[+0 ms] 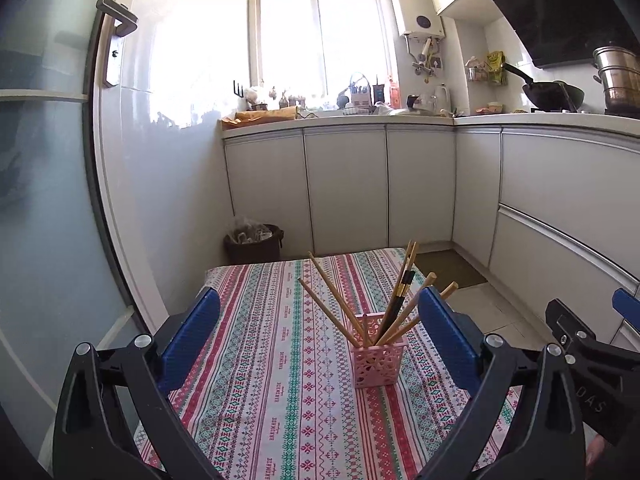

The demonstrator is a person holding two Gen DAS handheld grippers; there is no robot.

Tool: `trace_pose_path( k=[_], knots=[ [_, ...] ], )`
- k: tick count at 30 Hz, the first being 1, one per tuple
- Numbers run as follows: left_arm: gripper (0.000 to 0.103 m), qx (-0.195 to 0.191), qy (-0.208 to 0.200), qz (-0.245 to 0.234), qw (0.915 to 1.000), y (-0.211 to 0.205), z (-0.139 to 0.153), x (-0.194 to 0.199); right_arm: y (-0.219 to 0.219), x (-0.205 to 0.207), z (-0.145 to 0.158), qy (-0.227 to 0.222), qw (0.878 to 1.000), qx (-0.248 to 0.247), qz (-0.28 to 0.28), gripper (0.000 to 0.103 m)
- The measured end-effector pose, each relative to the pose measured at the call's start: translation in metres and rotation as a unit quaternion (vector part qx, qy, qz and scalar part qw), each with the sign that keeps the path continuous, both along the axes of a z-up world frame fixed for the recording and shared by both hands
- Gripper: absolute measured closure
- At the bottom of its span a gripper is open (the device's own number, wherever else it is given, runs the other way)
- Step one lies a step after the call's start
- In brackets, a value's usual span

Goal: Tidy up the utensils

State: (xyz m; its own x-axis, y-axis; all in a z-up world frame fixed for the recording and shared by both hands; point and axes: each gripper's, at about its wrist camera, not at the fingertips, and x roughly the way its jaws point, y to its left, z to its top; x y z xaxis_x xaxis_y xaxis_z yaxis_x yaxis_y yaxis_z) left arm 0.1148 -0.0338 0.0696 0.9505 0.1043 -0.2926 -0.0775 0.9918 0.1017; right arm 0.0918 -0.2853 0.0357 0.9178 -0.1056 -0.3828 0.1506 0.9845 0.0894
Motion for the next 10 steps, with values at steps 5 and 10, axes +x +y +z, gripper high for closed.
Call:
trace_pose_path(
  k=[5, 10],
  knots=[
    [0.007, -0.017, 0.022, 0.013, 0.9995, 0.0037, -0.0031, 0.0064, -0.0007, -0.0006, 0.0001, 0.000, 1.000, 0.001, -0.001, 0.007],
    [0.007, -0.012, 0.032, 0.008, 0.9994, 0.0031, -0.0057, 0.0094, -0.0010, -0.0008, 0.0008, 0.002, 1.000, 0.002, 0.000, 0.007]
  ],
)
